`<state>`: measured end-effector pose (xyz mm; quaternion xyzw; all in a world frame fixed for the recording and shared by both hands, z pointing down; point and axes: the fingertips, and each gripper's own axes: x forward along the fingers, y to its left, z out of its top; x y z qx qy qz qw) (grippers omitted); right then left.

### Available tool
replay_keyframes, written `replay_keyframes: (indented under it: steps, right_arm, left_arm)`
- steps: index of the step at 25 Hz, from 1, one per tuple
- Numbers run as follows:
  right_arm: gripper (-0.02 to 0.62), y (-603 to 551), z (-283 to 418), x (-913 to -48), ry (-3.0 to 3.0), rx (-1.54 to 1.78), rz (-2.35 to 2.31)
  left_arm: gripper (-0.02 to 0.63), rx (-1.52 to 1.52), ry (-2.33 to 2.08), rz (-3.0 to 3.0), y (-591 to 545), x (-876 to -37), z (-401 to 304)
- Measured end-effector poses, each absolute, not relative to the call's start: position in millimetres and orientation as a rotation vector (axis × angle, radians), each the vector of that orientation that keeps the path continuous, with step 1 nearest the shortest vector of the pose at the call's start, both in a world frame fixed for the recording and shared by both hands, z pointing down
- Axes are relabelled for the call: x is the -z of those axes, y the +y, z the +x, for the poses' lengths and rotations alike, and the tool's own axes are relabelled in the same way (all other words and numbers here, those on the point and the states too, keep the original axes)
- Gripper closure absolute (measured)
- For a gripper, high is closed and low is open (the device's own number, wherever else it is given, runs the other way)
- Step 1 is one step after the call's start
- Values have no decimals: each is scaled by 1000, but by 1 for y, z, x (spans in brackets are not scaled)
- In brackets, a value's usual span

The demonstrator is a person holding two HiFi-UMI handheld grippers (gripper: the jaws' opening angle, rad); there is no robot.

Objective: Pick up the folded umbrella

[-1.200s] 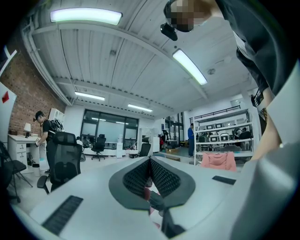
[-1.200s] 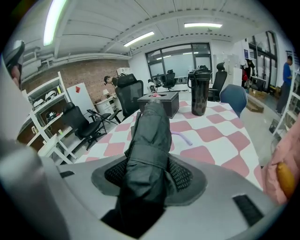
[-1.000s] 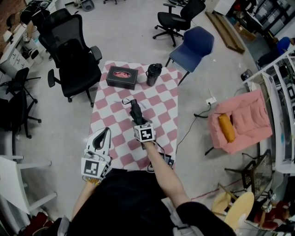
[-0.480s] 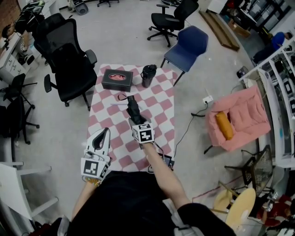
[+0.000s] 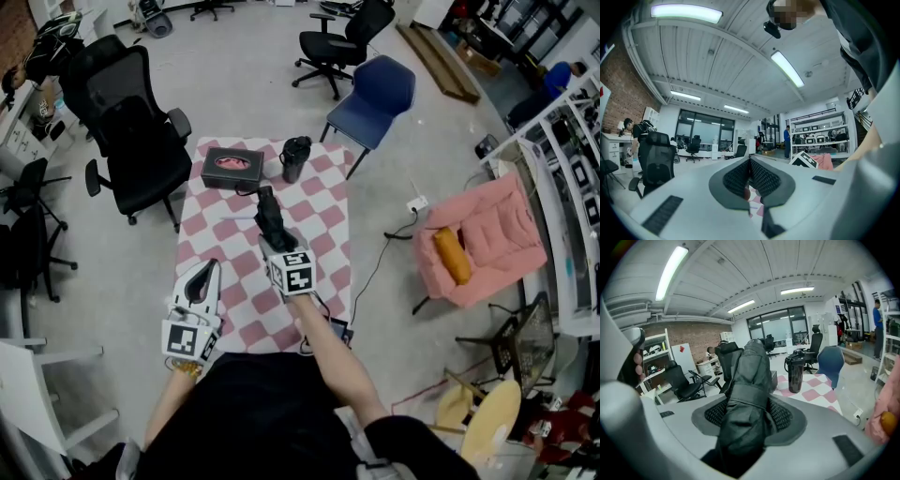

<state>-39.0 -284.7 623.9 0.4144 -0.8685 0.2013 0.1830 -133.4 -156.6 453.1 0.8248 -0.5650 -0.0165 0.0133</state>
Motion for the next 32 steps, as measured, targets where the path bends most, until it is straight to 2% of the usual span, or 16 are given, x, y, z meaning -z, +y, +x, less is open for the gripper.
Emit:
replay_keyframes:
  steps: [16,32]
  right_arm:
    - [371,-280,-48,-516,-2665,-425,1203]
    - [370,-265,-18,-426,-2781,-221,1263]
  left_arm:
    - [592,66,-1733,2610,-163,-444,-125]
    - [592,91,-1673,2690,-178,-430,-106]
